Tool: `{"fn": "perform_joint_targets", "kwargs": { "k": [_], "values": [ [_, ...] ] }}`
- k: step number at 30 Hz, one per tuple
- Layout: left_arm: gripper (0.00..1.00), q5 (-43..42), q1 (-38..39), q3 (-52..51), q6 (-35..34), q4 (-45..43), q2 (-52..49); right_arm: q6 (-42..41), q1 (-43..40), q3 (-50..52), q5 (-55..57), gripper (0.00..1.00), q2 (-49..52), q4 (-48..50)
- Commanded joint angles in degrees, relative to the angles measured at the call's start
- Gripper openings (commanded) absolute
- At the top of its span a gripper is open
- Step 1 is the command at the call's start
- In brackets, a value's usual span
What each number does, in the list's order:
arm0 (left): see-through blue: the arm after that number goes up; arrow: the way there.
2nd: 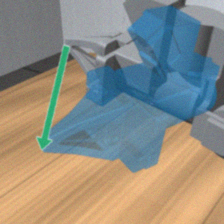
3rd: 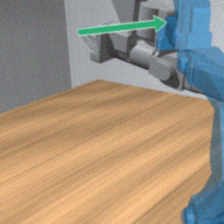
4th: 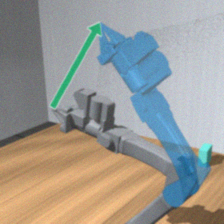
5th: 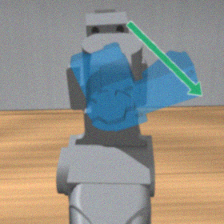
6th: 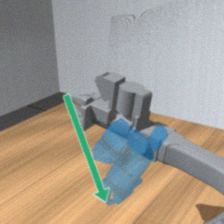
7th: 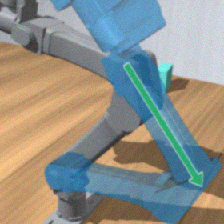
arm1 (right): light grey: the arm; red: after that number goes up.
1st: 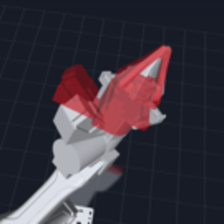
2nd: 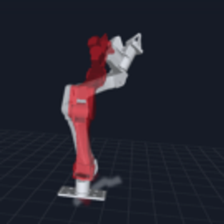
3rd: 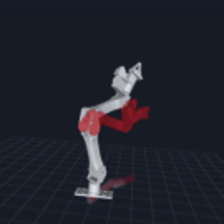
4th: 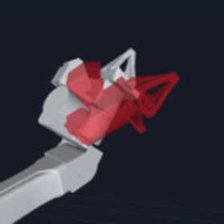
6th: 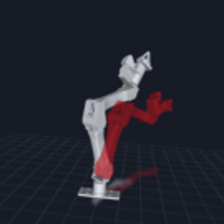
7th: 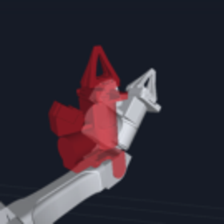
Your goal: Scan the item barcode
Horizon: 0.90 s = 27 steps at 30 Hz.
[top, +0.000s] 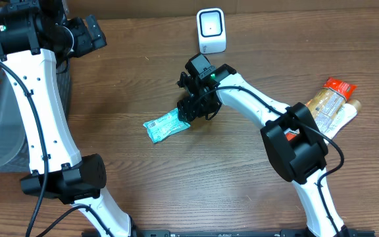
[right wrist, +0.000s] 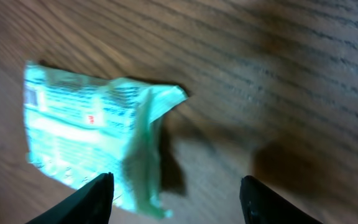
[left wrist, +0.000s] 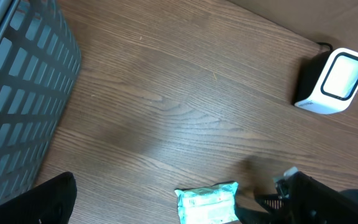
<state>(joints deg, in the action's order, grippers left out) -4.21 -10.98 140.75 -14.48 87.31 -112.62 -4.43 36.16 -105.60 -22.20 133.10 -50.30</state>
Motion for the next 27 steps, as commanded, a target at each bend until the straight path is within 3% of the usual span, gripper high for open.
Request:
{"fn": "perform_joint_targets", "kwargs": {
  "k": [1, 6, 9, 12, 14, 15, 21, 27],
  "values": [
    [1.0, 0.2, 0.1, 1.1, 0.1, -0.1, -0.2, 1.8, 1.4, -0.2, -0.6, 0.66, 0.5, 1.9],
    [1.0, 0.2, 0.1, 1.1, 0.2, -0.1, -0.2, -3.3, 2.5, -0.2, -0.3, 0.62, 2.6, 2.9],
    [1.0, 0.2, 0.1, 1.1, 0.1, -0.1, -0.2, -8.9, 2.5, -0.2, -0.5, 0.5, 4.5, 2.9],
    [1.0, 0.2, 0.1, 1.1, 0.1, -0.1, -0.2, -11.5, 2.5, -0.2, -0.8, 0.29, 5.2, 2.9],
    [1.0, 0.2, 0.1, 1.1, 0.2, -0.1, -0.2, -12.2, 2.3, -0.2, -1.2, 0.08, 5.2, 3.2],
    [1.0, 0.2, 0.1, 1.1, 0.1, -0.1, -0.2, -12.1, 2.0, -0.3, -2.1, 0.04, 5.0, 3.4],
    [1.0, 0.2, 0.1, 1.1, 0.1, -0.1, -0.2, -12.1, -2.4, -3.2, -13.6, 0.04, 2.5, 2.9],
    [1.0, 0.2, 0.1, 1.1, 0.2, -0.1, -0.2, -12.1, -9.6, -3.7, -15.0, 0.04, -7.5, 3.0]
  ]
}}
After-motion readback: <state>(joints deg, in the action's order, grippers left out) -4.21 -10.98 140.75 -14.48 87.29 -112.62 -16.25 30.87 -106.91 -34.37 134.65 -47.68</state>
